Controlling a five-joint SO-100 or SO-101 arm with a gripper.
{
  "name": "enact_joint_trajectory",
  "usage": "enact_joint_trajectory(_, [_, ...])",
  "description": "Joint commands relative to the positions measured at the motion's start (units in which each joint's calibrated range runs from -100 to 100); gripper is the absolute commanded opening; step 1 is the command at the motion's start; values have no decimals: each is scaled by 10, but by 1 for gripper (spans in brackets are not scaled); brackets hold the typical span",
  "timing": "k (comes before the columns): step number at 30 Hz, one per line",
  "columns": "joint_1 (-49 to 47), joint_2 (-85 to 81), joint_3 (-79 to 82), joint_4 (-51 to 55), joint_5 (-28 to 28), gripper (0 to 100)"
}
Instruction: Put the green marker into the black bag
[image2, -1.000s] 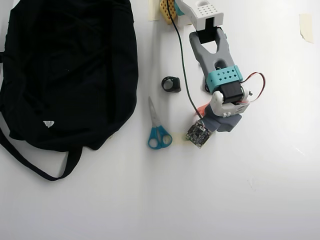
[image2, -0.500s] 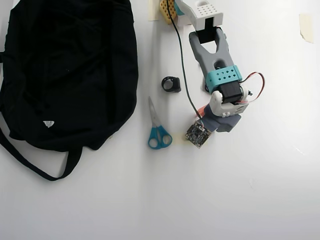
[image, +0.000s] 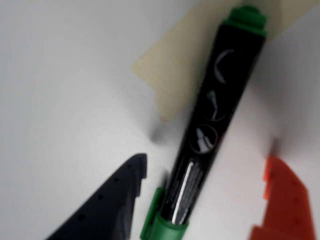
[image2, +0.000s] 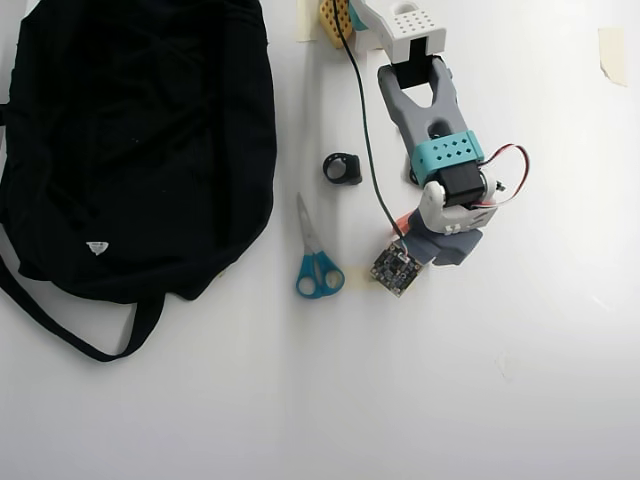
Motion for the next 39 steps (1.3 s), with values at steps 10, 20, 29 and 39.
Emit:
enact_joint_trajectory(10, [12, 31, -4, 1, 2, 29])
enact_joint_trajectory(20, [11, 28, -4, 55, 1, 29])
enact_joint_trajectory(29, [12, 23, -5, 51, 1, 29])
enact_joint_trajectory(39, [12, 23, -5, 50, 1, 29])
